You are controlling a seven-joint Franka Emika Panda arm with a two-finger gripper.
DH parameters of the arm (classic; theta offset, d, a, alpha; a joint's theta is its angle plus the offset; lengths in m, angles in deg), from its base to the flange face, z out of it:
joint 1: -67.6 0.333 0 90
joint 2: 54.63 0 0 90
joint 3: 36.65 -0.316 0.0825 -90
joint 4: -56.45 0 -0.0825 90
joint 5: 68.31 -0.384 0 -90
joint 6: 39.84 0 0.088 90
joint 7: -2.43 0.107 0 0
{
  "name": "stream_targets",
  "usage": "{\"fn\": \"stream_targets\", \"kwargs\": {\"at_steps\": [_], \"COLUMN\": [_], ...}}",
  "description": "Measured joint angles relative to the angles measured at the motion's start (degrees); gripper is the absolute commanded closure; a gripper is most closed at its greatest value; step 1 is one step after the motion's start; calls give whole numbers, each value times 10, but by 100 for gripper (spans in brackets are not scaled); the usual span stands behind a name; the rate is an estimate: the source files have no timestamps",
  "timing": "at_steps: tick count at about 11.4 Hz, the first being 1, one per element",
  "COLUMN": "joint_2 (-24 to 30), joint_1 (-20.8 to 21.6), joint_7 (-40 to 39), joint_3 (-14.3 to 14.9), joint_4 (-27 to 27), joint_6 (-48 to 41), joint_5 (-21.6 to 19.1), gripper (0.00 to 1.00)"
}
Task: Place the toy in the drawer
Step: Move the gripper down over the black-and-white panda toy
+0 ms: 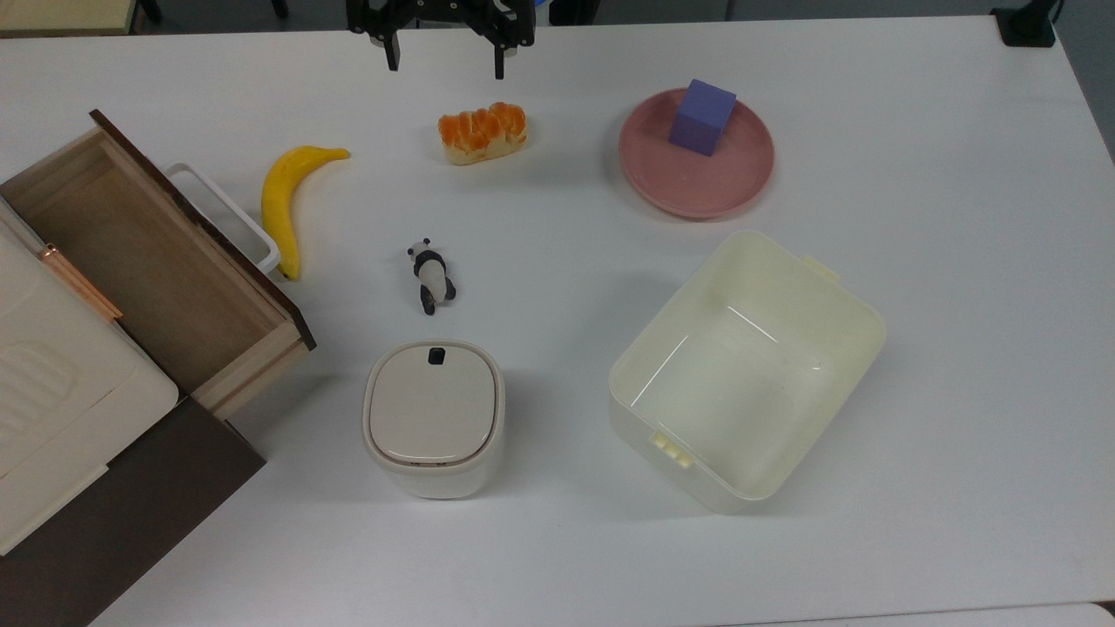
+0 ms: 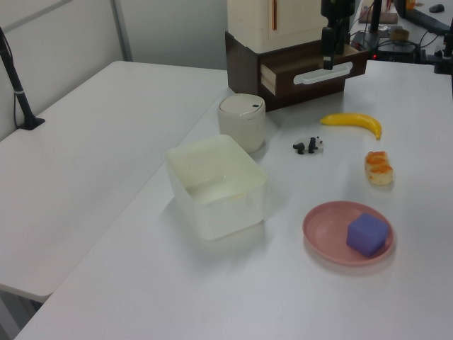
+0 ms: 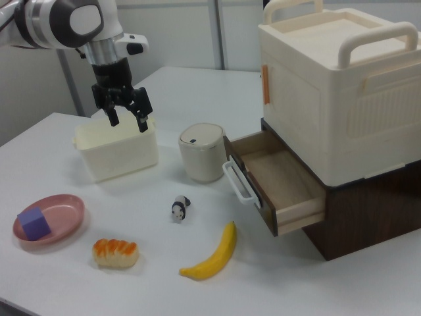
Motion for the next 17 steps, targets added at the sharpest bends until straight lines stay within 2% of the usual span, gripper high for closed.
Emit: {"fn": "stream_targets", "kwargs": {"at_steps": [7,12,17], "joint_2": [-38,-78,-153], "joint_1": [-35,-36,-37], "joint_7": [-82,-114,-115], "joint_3": [9,8,8], "joint_4": [-38,-116,-125], "joint_6": [35,164,262], "joint_5": [-18,-18,2], "gripper": [0,0,2]}}
